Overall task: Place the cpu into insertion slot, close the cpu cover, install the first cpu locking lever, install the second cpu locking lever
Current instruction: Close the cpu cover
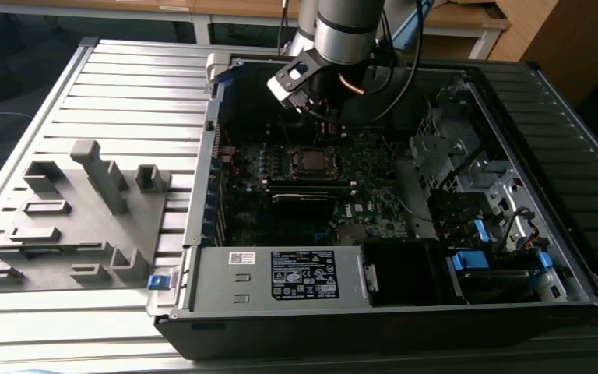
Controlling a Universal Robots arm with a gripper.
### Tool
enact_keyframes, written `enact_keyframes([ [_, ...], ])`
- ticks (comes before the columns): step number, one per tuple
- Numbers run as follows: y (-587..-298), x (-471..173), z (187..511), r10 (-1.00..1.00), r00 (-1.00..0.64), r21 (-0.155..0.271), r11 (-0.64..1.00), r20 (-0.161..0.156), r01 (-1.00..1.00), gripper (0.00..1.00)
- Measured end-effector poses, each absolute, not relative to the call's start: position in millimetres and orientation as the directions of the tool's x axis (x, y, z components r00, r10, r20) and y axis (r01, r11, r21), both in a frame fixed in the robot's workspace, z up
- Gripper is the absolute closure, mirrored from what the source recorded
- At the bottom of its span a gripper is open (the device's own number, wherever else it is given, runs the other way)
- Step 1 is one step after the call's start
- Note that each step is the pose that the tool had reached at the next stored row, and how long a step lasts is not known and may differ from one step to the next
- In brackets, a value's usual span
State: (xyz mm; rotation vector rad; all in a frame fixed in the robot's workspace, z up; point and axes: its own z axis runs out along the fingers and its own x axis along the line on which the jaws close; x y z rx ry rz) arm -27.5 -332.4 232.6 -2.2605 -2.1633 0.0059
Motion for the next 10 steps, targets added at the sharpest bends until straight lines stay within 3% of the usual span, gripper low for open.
enact_keyframes([
  [10, -332.4, -27.5, 232.2, 0.999, 0.044, -0.012, -0.044, 0.006, 0.999, 0.89],
])
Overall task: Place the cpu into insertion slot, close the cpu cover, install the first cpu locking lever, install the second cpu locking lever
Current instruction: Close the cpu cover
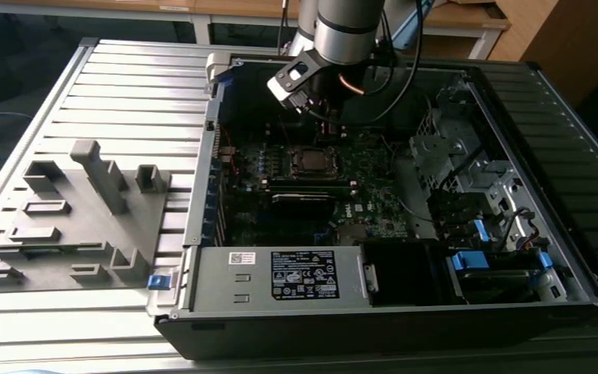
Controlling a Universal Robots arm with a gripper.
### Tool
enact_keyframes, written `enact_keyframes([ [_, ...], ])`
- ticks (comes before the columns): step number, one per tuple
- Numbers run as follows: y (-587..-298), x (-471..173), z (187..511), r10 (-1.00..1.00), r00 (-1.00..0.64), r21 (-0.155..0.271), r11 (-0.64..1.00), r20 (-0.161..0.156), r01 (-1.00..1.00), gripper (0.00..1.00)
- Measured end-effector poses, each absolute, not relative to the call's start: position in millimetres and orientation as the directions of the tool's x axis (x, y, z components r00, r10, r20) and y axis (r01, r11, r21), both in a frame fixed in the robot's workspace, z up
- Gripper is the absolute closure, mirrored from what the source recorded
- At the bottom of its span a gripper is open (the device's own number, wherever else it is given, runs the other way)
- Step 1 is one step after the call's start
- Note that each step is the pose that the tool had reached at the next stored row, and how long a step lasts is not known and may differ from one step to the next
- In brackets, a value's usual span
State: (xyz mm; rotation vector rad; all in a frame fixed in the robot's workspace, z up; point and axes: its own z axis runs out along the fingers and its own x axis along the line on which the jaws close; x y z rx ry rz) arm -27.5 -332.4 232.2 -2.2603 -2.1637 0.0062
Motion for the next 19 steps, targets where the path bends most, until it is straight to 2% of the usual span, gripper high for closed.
enact_keyframes([
  [19, -332.4, -27.5, 231.8, 0.995, -0.103, -0.012, 0.103, 0.006, 0.995, 0.89],
])
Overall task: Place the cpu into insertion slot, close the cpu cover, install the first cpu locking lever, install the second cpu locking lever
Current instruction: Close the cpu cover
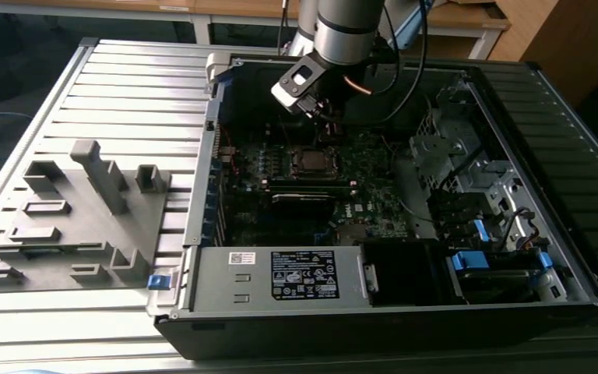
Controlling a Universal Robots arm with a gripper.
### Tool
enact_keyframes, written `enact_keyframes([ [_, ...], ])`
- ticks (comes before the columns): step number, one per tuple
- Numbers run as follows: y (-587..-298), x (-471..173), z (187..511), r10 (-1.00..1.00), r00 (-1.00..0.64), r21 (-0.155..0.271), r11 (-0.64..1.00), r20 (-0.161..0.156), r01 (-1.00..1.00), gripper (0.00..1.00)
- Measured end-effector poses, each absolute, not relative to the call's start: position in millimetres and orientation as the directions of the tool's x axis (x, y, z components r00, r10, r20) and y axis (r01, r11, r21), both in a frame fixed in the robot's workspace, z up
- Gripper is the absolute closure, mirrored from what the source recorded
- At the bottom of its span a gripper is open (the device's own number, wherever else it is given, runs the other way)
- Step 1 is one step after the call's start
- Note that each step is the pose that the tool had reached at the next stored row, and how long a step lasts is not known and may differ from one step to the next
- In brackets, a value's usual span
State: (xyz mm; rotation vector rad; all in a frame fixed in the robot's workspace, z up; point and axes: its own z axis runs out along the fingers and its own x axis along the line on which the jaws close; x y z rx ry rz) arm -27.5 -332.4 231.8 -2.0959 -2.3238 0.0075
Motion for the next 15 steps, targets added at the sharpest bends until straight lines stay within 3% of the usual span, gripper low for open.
enact_keyframes([
  [15, -332.3, -27.5, 231.8, 0.993, -0.114, -0.012, 0.114, 0.007, 0.993, 0.89],
])
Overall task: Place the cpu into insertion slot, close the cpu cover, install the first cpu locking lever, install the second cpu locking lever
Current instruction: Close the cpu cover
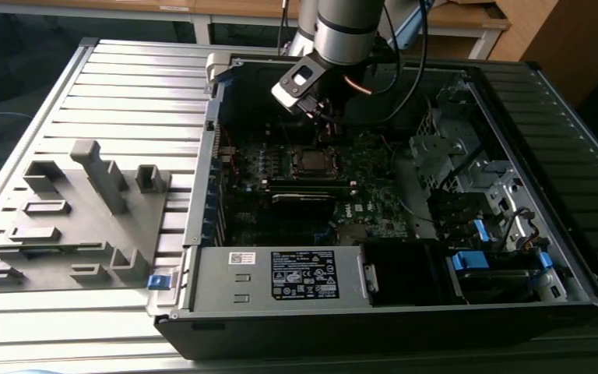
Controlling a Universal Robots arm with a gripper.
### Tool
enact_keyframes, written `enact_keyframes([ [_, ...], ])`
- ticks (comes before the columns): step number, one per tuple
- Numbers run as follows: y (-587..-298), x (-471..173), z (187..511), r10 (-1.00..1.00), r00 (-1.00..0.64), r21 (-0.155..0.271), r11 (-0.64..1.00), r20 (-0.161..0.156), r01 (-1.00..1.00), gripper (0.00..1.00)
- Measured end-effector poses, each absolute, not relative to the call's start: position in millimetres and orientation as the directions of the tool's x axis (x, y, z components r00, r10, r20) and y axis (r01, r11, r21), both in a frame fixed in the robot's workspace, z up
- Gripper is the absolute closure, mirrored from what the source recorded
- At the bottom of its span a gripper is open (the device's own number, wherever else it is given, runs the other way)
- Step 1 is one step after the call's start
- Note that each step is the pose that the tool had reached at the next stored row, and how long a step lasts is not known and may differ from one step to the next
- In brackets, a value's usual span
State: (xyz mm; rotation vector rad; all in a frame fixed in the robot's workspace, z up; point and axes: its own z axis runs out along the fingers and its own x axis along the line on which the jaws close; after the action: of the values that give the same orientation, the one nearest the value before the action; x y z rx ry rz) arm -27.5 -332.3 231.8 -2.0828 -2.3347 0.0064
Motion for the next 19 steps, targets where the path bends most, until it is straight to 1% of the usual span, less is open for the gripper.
enact_keyframes([
  [7, -332.4, -27.5, 231.7, 0.985, -0.174, -0.011, 0.174, 0.009, 0.985, 0.89],
  [19, -332.4, -27.5, 231.6, 0.980, -0.201, -0.011, 0.201, 0.009, 0.979, 0.89],
])
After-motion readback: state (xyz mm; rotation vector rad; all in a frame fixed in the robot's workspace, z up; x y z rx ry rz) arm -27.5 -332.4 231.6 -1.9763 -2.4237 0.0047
